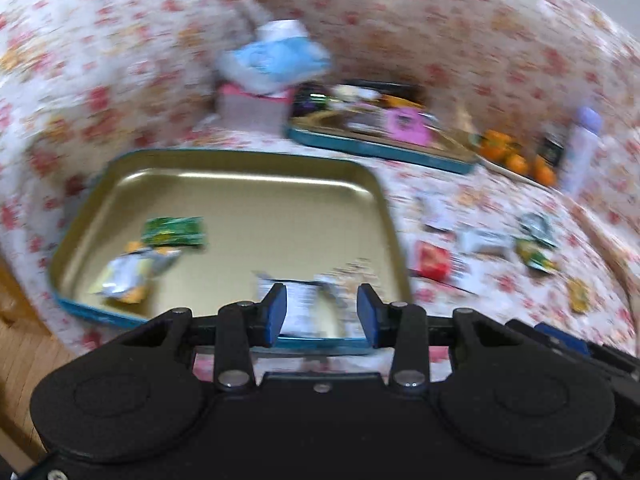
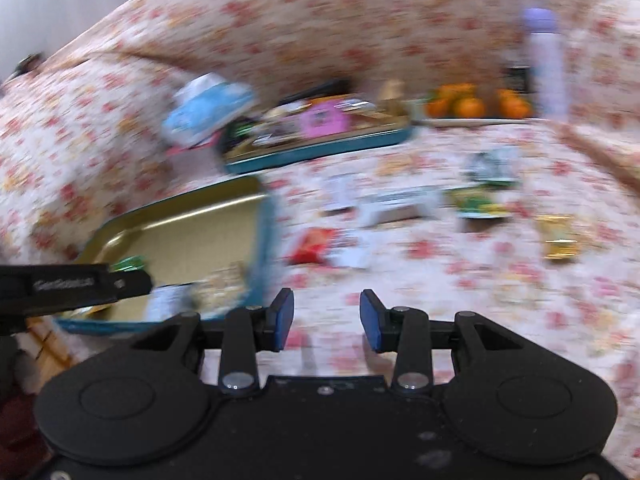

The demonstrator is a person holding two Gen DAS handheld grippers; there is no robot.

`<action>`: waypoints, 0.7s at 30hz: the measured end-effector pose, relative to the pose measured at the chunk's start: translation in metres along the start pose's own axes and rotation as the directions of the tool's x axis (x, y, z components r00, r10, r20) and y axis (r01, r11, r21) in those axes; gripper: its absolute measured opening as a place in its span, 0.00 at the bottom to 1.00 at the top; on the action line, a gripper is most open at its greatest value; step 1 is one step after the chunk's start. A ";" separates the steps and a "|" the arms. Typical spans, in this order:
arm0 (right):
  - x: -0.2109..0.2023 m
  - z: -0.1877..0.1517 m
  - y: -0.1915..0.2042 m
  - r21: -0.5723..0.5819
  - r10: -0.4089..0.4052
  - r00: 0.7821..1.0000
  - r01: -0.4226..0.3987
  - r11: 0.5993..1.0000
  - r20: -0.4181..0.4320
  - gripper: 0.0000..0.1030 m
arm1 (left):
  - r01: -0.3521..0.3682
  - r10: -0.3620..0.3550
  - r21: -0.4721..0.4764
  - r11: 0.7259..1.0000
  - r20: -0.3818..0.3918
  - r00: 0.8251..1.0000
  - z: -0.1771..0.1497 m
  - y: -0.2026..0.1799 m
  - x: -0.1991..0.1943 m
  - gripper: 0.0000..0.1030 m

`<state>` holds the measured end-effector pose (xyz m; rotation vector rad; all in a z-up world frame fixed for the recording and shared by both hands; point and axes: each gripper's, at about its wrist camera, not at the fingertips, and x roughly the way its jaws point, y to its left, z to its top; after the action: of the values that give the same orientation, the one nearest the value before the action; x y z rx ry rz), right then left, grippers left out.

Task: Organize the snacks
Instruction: 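Move both grippers back over the remaining snack packets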

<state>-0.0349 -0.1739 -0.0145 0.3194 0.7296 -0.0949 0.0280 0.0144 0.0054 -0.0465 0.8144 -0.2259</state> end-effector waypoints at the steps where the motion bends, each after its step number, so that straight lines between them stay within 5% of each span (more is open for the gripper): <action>1: -0.004 0.000 -0.011 0.011 -0.031 0.999 0.031 0.999 0.013 0.39 | 0.011 -0.011 0.017 1.000 -0.003 1.000 -0.001 -0.009 0.001 0.47; 9: -0.014 0.008 -0.078 0.098 -0.176 0.983 0.170 0.981 0.054 0.39 | 0.075 -0.069 0.132 0.988 -0.050 0.996 -0.006 -0.069 0.020 0.47; 21: 0.018 0.030 -0.130 0.156 -0.303 0.952 0.292 0.944 0.048 0.39 | 0.094 -0.078 0.152 0.984 -0.106 0.991 0.002 -0.099 0.049 0.47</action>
<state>-0.0275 -0.3066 -0.0387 0.3433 0.6972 -0.4474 0.0441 -0.0932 -0.0152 0.0778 0.8929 -0.3758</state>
